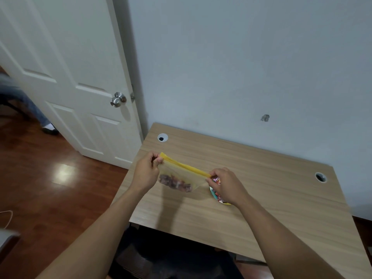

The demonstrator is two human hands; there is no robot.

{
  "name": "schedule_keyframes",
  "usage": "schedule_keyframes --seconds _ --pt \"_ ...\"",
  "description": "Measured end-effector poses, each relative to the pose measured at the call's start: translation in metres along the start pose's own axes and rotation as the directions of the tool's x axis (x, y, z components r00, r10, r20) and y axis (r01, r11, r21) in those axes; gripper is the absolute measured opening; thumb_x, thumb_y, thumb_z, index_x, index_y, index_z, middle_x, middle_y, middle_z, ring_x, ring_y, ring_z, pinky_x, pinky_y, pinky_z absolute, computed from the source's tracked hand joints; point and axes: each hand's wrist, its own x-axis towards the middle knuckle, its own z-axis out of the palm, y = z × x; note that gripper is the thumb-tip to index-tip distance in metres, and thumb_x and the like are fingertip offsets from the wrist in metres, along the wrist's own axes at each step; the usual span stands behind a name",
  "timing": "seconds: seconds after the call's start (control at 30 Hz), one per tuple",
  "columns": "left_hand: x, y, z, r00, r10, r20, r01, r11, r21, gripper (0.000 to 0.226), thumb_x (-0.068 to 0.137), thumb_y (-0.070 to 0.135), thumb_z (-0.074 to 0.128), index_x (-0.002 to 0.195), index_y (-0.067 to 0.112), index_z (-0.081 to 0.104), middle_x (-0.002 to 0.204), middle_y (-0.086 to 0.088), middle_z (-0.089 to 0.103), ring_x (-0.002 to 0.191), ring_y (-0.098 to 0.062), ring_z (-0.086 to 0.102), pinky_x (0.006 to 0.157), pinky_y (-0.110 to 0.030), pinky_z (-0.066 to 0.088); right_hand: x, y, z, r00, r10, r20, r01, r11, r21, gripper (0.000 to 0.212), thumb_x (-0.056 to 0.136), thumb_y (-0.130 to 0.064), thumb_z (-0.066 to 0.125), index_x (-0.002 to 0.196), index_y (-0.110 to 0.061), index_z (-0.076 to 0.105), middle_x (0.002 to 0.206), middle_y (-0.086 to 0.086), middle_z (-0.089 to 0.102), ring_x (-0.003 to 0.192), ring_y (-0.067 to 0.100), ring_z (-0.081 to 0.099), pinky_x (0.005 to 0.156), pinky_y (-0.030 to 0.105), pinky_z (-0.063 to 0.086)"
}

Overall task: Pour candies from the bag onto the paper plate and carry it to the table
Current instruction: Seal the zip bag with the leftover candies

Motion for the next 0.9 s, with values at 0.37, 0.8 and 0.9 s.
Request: schedule_keyframes --seconds 0.37,0.8,0.9 --pt "-0.021 -0.059 0.037 0.951 -0.302 0.071 0.305 0.952 -0.038 0.022 0.104 0.018 0.069 0.084 0.011 0.064 0.086 -0.012 0.079 0.087 -0.033 0.077 0.064 -0.019 0.050 -0.008 0.029 0.037 0.966 0.124 0.226 -0.144 0.987 0.075 0.014 0.107 -0.027 0.068 0.100 -0.029 0.057 0.093 -0.008 0.069 0.083 0.017 0.063 0.076 0.034 0.047" --pt "0.048 -0.105 0.078 0.887 -0.444 0.128 0.462 0.850 -0.251 0.029 0.098 0.023 0.068 0.125 0.017 0.075 0.103 -0.011 0.072 0.099 -0.036 0.075 0.102 -0.059 0.061 0.036 0.067 0.073 0.910 0.346 0.230 -0.410 0.838 0.361 0.017 0.109 -0.013 0.056 0.121 -0.026 0.058 0.106 -0.003 0.082 0.066 0.031 0.080 0.056 0.025 0.047" --pt "0.050 -0.098 0.088 0.890 -0.445 0.102 0.457 0.871 -0.181 0.050 0.088 0.041 0.064 0.135 0.023 0.068 0.112 -0.009 0.076 0.105 -0.035 0.078 0.100 -0.056 0.063 0.037 0.082 0.065 0.906 0.361 0.222 -0.421 0.820 0.387 0.033 0.108 -0.008 0.056 0.135 -0.027 0.057 0.105 0.000 0.079 0.059 0.009 0.073 0.050 0.016 0.050"
